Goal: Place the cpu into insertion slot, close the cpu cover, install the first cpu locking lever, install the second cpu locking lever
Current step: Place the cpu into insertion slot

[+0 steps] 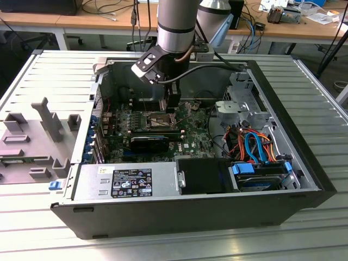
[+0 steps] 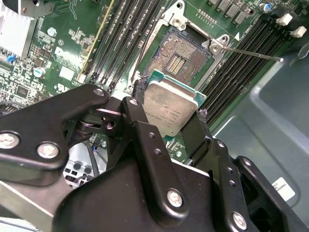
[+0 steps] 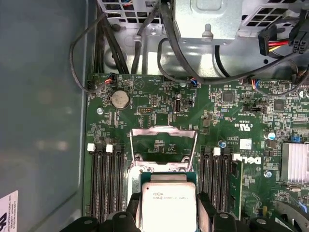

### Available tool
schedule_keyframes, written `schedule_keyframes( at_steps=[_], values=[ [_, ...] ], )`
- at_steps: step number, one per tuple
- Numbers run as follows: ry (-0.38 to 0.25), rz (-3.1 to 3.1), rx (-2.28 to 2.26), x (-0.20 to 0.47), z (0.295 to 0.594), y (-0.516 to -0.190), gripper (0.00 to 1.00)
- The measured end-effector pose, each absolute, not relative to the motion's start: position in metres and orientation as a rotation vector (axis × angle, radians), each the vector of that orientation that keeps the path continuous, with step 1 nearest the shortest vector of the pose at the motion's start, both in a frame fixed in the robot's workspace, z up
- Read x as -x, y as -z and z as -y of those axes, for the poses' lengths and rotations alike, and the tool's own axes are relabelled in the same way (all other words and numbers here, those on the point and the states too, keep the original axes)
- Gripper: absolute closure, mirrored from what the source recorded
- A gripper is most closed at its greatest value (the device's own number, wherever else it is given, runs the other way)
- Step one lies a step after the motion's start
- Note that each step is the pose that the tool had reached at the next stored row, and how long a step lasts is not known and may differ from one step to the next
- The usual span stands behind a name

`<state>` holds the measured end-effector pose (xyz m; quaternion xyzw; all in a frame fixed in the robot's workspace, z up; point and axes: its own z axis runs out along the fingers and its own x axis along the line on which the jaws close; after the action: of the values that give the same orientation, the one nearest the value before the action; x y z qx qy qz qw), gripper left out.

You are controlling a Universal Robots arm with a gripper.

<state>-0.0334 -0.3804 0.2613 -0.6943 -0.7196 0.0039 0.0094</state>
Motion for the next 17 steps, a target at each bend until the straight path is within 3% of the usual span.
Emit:
schedule_keyframes(
  at_steps=[17],
  values=[
    [-0.012, 2.221, 2.195, 0.038, 0.38, -0.25, 0.45]
  ],
)
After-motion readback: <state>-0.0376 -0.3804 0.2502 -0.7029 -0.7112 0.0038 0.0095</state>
